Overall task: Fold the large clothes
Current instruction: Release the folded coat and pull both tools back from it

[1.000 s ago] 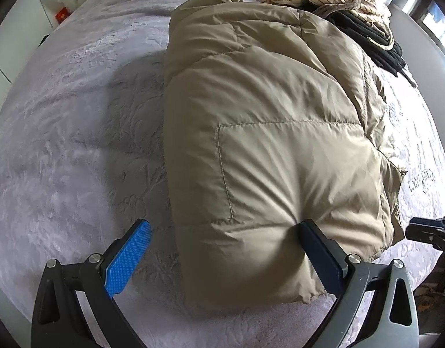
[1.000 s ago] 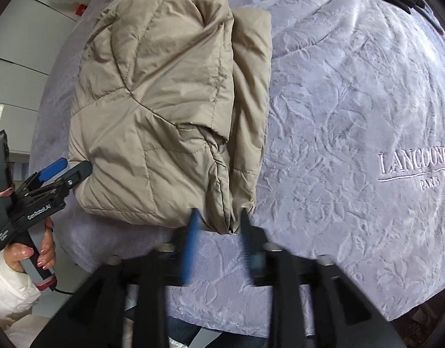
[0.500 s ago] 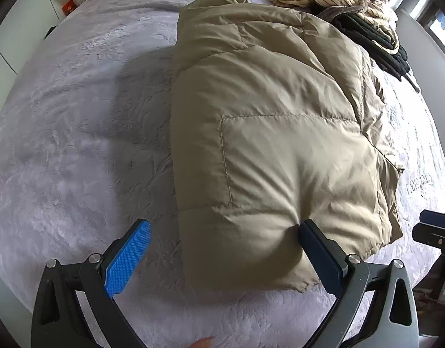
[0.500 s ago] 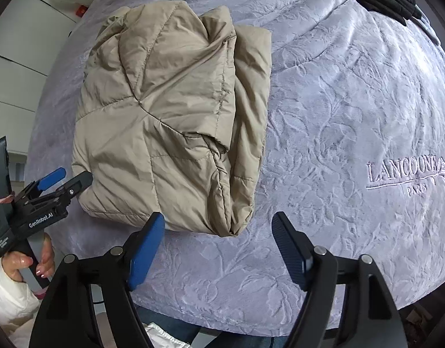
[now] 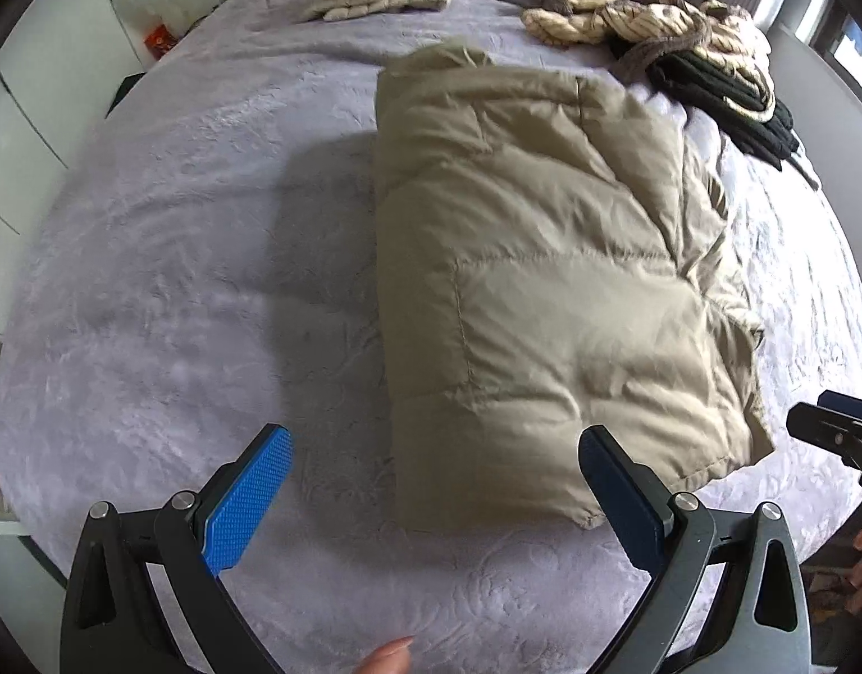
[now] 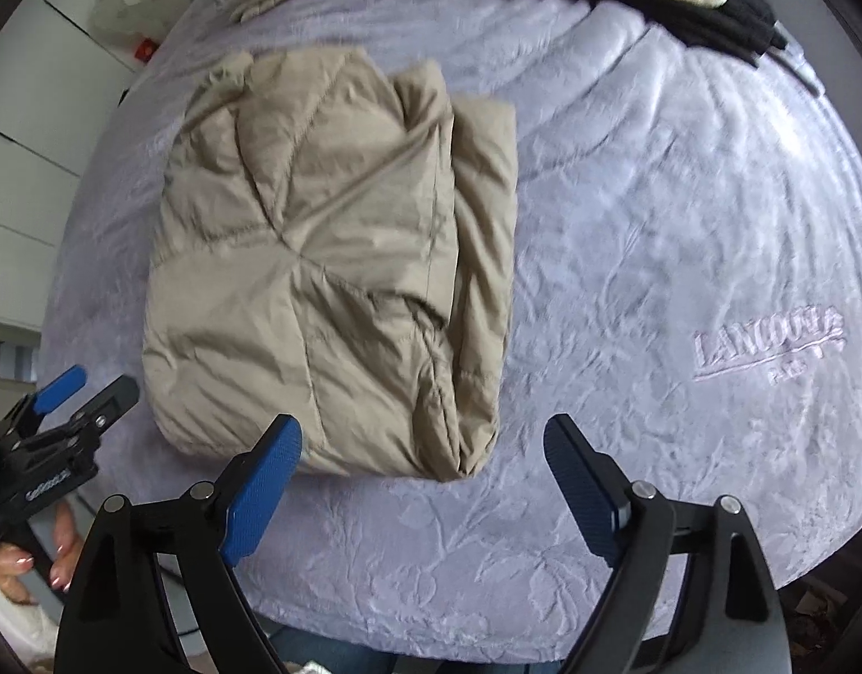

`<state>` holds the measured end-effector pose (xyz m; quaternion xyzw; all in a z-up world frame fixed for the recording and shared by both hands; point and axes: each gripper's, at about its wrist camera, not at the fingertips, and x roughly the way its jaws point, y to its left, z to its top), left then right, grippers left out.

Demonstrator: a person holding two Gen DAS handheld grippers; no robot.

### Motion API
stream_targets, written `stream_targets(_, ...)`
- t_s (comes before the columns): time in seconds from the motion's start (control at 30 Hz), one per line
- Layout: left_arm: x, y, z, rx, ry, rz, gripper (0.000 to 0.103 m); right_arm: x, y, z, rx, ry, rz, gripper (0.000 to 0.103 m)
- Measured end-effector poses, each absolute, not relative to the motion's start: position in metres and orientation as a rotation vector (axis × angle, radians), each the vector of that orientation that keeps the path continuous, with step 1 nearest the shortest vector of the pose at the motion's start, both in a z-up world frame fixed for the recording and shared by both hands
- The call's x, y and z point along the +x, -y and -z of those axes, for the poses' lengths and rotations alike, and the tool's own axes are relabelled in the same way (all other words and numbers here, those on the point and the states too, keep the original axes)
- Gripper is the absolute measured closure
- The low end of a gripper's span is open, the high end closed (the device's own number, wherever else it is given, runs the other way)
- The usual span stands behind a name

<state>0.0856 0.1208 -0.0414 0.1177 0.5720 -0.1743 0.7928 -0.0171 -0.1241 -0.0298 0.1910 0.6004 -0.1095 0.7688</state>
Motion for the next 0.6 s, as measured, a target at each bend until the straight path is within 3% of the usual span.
stream_targets(0.6,0.071,-0.124,-0.066,0.232,-1.077,0.296,0.001,-0.011,0.100,-0.068,0.270,-1.135,0.306,0.013)
